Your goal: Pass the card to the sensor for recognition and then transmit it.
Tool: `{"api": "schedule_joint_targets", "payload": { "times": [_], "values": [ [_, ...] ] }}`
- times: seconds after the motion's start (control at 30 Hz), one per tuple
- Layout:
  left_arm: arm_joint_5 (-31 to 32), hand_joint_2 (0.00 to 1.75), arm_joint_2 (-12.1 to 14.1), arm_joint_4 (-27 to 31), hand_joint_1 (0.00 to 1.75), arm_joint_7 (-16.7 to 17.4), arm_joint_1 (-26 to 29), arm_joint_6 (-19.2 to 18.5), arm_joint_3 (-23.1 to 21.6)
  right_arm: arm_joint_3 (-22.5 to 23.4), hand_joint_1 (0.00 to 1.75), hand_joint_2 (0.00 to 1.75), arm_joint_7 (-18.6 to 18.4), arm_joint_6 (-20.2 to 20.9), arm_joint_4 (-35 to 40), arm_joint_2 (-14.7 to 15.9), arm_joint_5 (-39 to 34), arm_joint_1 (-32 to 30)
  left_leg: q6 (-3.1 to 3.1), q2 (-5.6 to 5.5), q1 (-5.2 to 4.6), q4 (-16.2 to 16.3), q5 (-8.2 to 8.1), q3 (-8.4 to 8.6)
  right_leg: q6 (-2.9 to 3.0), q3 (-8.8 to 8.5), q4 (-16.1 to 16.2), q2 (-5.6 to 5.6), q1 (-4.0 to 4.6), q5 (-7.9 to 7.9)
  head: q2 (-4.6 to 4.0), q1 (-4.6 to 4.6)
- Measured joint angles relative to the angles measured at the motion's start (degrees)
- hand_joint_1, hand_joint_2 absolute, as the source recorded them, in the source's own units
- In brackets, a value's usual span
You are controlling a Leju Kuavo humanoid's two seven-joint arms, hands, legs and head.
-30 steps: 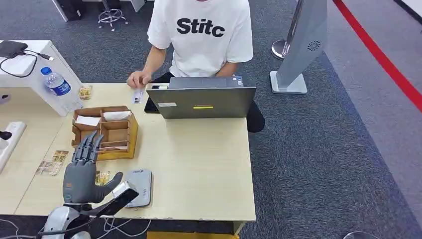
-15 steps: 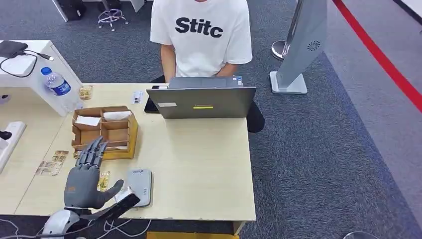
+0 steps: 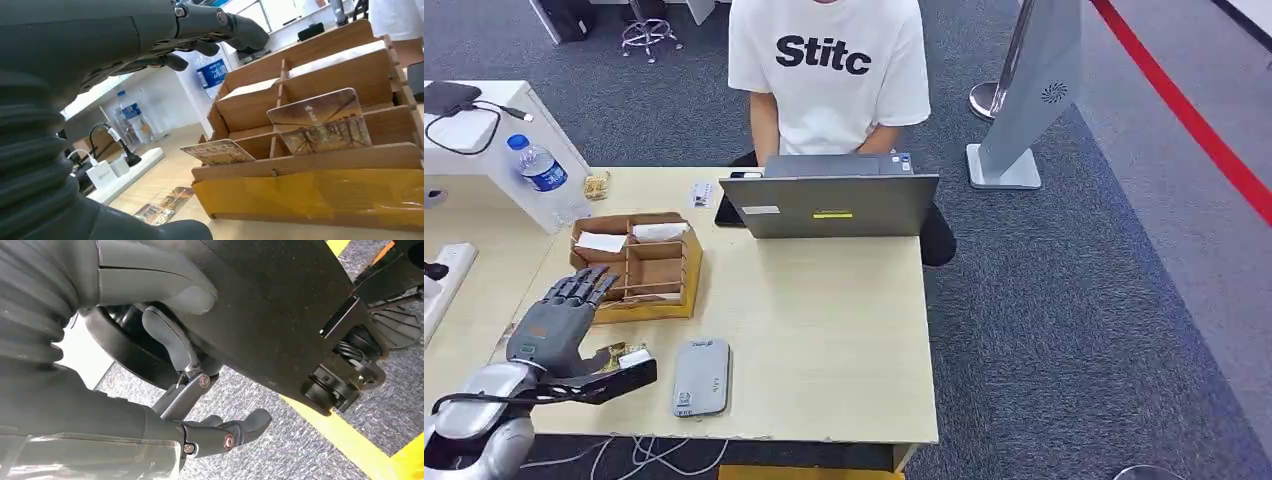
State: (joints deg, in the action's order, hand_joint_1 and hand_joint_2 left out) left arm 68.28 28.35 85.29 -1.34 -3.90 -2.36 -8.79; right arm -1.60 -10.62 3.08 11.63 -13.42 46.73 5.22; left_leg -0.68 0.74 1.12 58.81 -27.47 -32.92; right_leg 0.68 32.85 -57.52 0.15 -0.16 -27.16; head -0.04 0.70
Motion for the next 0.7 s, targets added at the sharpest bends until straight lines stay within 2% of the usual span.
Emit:
{"api": "schedule_joint_targets", "payload": {
  "times": [0.7],
  "values": [
    [0.11,1.75,0.53,-2.65,0.00,0.07,-1.31,0.11,-0.20,0.00,0.00,1.75,0.02,0.02,0.00,0.00,0.00,-0.01,0.03,0.02,0.00,0.00,-0.02,0.00,0.00,0.02,0.01,0.00,-0.01,0.00,0.00,0.02]
  ]
}}
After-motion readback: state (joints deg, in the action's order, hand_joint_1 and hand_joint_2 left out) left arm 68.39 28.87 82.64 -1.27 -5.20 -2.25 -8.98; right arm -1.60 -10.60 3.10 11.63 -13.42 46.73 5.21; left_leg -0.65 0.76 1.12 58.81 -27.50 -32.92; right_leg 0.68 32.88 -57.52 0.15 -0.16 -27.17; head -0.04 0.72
